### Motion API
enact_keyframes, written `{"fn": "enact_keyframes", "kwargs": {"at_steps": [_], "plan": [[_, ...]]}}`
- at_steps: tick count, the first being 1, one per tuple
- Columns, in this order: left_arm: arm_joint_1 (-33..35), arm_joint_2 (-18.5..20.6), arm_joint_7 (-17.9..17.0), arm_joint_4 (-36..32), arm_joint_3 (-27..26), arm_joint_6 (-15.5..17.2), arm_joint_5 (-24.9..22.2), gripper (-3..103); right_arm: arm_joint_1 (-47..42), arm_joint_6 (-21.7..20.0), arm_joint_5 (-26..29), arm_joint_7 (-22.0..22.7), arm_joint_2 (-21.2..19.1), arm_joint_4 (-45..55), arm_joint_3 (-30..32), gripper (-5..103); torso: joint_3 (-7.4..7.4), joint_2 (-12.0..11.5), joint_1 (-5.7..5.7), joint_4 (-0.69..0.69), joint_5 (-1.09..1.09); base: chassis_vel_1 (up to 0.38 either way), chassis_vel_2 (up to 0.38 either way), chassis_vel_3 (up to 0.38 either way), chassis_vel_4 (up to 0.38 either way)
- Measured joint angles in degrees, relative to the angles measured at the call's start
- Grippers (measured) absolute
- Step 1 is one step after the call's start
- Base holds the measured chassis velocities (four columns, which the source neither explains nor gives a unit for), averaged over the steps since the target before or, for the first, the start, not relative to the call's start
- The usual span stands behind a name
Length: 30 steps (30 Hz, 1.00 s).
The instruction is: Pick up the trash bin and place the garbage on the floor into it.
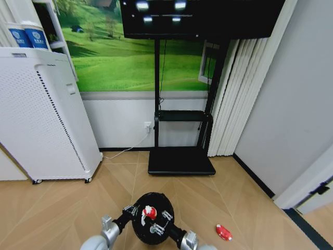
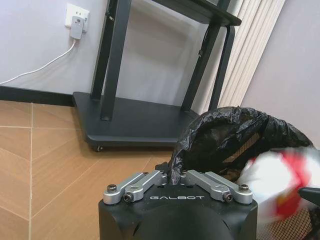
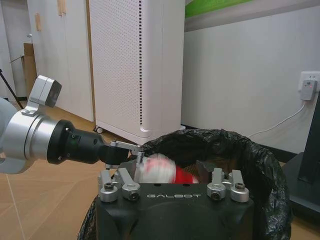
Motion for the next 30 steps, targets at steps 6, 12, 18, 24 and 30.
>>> {"fn": "enact_keyframes", "kwargs": {"at_steps": [6, 12, 18, 24, 30], "plan": [[0.9, -0.7, -0.2, -0.4, -1.3, -0.9, 0.4, 4, -0.8, 0.5, 0.0, 1.3, 0.9, 0.5, 0.7, 86, 0.00, 0.0, 0.00, 0.00, 0.00, 0.000, 0.000, 0.000, 0.000], [2.9, -3.4, -2.3, -1.7, -7.3, -2.3, -1.2, 4, -2.2, 3.1, -0.4, 4.9, 3.2, 2.6, 4.5, 100, 0.00, 0.0, 0.00, 0.00, 0.00, 0.000, 0.000, 0.000, 0.000], [5.6, -3.8, -2.6, -3.1, -14.2, -4.7, -3.6, 4, -4.3, 3.4, 0.6, 7.6, 3.7, 5.7, 14.7, 100, 0.00, 0.0, 0.00, 0.01, -0.01, 0.000, 0.000, 0.000, 0.000], [5.7, -3.7, -3.5, -3.6, -18.8, -5.1, -7.3, 4, -5.0, 1.1, 0.0, 9.9, 4.4, 0.3, 23.6, 100, 0.00, 0.0, 0.00, 0.00, 0.00, 0.000, 0.000, 0.000, 0.000], [6.2, -3.9, -3.9, -5.4, -22.4, -5.4, -8.7, 4, -4.0, -4.5, -1.9, 10.1, 3.2, -10.5, 28.3, 100, 0.00, 0.0, 0.00, 0.00, 0.00, 0.000, 0.000, 0.000, 0.000]]}}
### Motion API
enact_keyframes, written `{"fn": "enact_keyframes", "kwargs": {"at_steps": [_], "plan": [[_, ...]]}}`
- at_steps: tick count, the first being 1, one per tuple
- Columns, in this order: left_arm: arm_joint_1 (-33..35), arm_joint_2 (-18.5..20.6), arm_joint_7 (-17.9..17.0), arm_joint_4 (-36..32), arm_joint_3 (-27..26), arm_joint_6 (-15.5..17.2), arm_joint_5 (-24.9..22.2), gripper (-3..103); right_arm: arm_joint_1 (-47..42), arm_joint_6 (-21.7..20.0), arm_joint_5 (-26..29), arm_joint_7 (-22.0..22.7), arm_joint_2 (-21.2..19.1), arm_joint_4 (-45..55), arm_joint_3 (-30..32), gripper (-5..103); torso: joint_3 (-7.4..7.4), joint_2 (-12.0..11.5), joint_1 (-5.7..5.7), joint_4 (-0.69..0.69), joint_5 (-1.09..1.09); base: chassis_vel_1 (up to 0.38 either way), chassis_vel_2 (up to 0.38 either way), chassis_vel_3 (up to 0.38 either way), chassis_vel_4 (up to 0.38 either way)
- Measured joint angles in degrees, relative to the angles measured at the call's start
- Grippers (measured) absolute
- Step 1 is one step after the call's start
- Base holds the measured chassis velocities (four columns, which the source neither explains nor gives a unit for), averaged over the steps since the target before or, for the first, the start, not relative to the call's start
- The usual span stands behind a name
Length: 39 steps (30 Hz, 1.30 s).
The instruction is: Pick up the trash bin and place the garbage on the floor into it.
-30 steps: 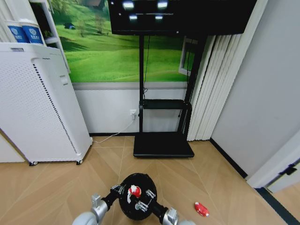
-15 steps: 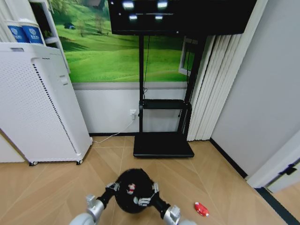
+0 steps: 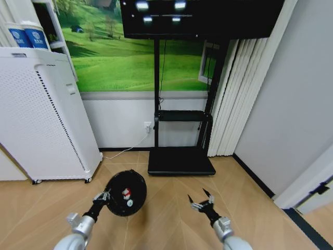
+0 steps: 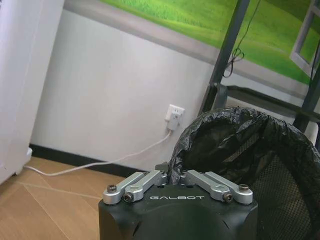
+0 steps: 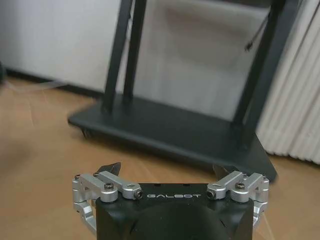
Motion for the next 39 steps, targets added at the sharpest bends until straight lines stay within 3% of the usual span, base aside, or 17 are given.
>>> {"fn": "enact_keyframes", "kwargs": {"at_steps": [6, 12, 24, 34, 37, 39], "plan": [[1.3, -0.2, 0.5, -0.7, -1.6, -0.2, -0.1, 4, -1.2, -0.1, -2.4, -1.4, -1.7, -7.5, 2.7, 100, 0.00, 0.0, 0.00, 0.00, -0.02, 0.000, 0.000, 0.000, 0.000], [0.9, -0.6, 0.6, -0.7, -1.2, -0.2, 0.0, 4, -1.0, -0.1, -2.9, -1.0, -0.5, -15.7, 3.1, 100, 0.00, 0.0, 0.00, -0.02, 0.01, 0.000, 0.000, 0.000, 0.000], [0.3, -0.7, 1.2, -0.2, -1.1, -0.3, -0.1, 4, 3.8, -4.6, -3.2, 1.3, 0.1, -23.1, 2.4, 100, 0.00, 0.0, 0.00, 0.00, 0.00, 0.000, 0.000, 0.000, 0.000], [-0.4, -0.9, 2.3, 1.2, -0.7, -0.5, -0.1, 4, 6.1, -5.4, -3.4, 1.5, -1.1, -29.0, 2.2, 102, 0.00, 0.0, 0.00, -0.01, 0.00, 0.000, 0.000, 0.000, 0.000], [-0.8, -0.7, 2.3, 1.5, -0.6, -0.6, -0.1, 4, 6.3, -5.3, -3.4, 0.9, -1.1, -29.7, 2.4, 92, 0.00, 0.0, 0.00, -0.01, -0.04, 0.000, 0.000, 0.000, 0.000], [-0.9, -0.7, 2.3, 1.5, -0.6, -0.6, -0.1, 4, 6.2, -5.3, -3.3, 0.6, -1.1, -29.7, 2.4, 92, -0.01, 0.0, 0.00, -0.01, -0.04, 0.000, 0.000, 0.000, 0.000]]}}
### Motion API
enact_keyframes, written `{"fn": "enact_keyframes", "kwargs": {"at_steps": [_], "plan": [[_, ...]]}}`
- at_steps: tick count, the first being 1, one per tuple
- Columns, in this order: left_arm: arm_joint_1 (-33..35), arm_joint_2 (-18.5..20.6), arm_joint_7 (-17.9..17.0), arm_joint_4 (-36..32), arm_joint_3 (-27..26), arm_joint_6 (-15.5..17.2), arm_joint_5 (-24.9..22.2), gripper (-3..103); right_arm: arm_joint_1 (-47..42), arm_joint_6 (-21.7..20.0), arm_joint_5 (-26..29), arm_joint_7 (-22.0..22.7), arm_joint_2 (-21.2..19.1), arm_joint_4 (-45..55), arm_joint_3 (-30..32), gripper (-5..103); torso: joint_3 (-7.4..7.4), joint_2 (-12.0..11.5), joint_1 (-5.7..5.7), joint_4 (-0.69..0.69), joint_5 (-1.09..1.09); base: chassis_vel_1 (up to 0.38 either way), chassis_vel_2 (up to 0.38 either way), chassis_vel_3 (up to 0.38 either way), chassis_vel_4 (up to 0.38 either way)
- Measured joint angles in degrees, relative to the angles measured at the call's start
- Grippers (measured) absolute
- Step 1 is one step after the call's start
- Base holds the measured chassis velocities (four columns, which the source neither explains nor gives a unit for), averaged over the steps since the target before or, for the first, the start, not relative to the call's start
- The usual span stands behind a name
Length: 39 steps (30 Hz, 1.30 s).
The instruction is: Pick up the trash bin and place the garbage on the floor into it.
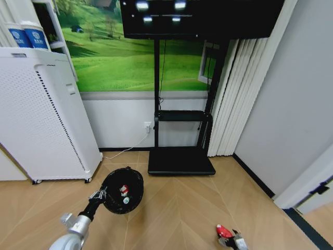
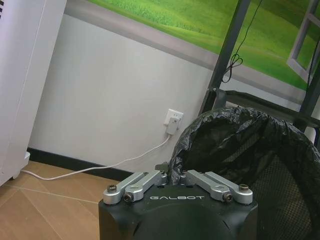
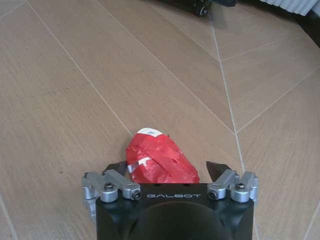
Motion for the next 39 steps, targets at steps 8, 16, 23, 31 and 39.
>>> {"fn": "enact_keyframes", "kwargs": {"at_steps": [8, 16, 23, 31, 39], "plan": [[0.0, -0.1, 0.0, 0.2, 0.0, -0.1, 0.1, 4, -0.7, 0.2, 0.3, -1.2, 0.1, 1.2, 0.2, 63, 0.01, 0.0, 0.00, 0.00, 0.03, 0.000, 0.000, 0.000, 0.000], [0.7, 0.0, -0.5, 0.0, -0.2, -0.2, 0.2, 4, -2.5, 1.1, 1.2, -3.8, 0.0, 5.1, 0.8, 53, 0.01, 0.0, 0.00, 0.00, 0.06, 0.000, 0.000, 0.000, 0.000], [0.4, 0.4, -1.5, 0.1, 0.1, -0.2, 0.2, 4, -4.3, 4.3, 2.8, -2.9, 0.0, 11.2, 1.5, 53, 0.01, 0.0, 0.00, 0.01, 0.05, 0.000, 0.000, 0.000, 0.000], [-1.8, 2.8, -5.8, 3.2, 3.6, 5.2, -1.0, 4, -7.6, 16.1, 4.3, -10.4, -1.1, 25.1, 1.5, 53, 0.01, 0.0, 0.00, 0.04, 0.03, 0.000, 0.000, 0.000, 0.000], [-11.2, 7.0, -6.8, 8.3, 12.4, 8.4, -1.9, 4, -17.0, 20.1, 7.4, -20.8, -0.7, 46.9, -0.1, 53, 0.01, 0.0, 0.00, -0.01, 0.04, 0.000, 0.000, 0.000, 0.000]]}}
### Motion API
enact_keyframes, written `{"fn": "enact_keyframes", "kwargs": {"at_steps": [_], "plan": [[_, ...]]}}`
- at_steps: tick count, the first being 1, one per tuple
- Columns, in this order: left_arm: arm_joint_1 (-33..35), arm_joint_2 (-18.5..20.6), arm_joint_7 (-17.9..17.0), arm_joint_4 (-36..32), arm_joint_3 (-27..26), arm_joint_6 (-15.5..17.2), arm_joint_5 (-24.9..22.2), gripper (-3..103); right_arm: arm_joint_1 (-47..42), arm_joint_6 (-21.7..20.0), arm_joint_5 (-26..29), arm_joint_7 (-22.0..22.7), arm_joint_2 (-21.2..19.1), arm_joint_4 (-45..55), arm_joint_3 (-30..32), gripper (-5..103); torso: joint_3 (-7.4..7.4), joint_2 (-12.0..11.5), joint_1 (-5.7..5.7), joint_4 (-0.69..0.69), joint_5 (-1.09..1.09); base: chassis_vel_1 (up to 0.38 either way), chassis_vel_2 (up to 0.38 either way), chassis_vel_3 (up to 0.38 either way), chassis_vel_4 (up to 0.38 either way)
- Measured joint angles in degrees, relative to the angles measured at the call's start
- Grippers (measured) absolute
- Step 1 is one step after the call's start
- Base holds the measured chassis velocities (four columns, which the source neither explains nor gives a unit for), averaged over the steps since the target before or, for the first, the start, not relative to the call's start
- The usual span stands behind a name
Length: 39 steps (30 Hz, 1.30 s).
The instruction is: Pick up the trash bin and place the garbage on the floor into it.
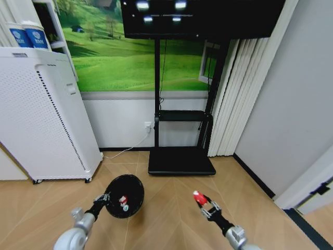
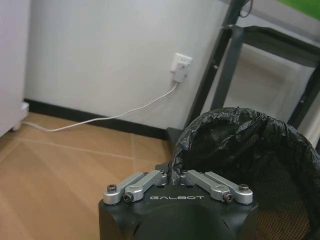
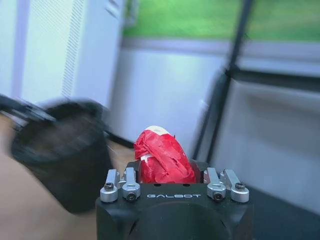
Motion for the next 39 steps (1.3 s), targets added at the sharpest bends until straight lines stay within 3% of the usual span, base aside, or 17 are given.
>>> {"fn": "enact_keyframes", "kwargs": {"at_steps": [6, 7, 8, 10, 19, 30, 39], "plan": [[-5.0, 2.2, 0.6, 0.3, 5.3, 1.3, -0.7, 4, -2.6, 0.0, -1.8, -2.0, 0.9, 8.2, -4.1, 53, -0.01, 0.0, 0.00, -0.02, 0.01, 0.000, 0.000, 0.000, 0.000], [-5.9, 3.4, 2.8, 0.4, 7.0, 1.7, 0.1, 4, -2.6, 0.1, -3.9, -1.8, 1.4, 9.8, -6.0, 53, 0.00, 0.0, 0.00, 0.03, 0.00, 0.000, 0.000, 0.000, 0.000], [-5.9, 3.4, 2.8, 0.4, 7.0, 1.7, 0.1, 4, -2.6, 0.1, -3.9, -1.8, 1.4, 9.8, -6.0, 53, 0.00, 0.0, 0.00, 0.03, 0.00, 0.000, 0.000, 0.000, 0.000], [-6.2, 5.0, 7.4, 0.4, 9.2, 1.8, 2.0, 4, -2.8, 0.1, -6.4, -1.8, 1.5, 11.1, -8.2, 53, 0.00, 0.0, 0.00, 0.03, 0.02, 0.000, 0.000, 0.000, 0.000], [-4.1, 4.3, 11.7, -2.8, 14.1, 0.3, 3.4, 4, -2.9, 0.4, -9.3, -3.2, 0.8, 10.7, -11.6, 53, 0.00, 0.0, 0.00, 0.02, 0.00, 0.000, 0.000, 0.000, 0.000], [-3.0, 3.5, 13.9, -7.4, 16.6, 0.6, 4.5, 4, -1.2, 1.0, -11.2, -3.8, 2.2, 7.2, -14.9, 53, 0.00, 0.0, 0.00, 0.01, 0.01, 0.000, 0.000, 0.000, 0.000], [4.2, 2.8, 15.4, -10.9, 13.9, 0.4, 6.3, 4, 3.3, 0.7, -9.2, -3.4, 1.8, 4.3, -14.7, 53, -0.01, 0.0, 0.00, 0.03, 0.00, 0.000, 0.000, 0.000, 0.000]]}}
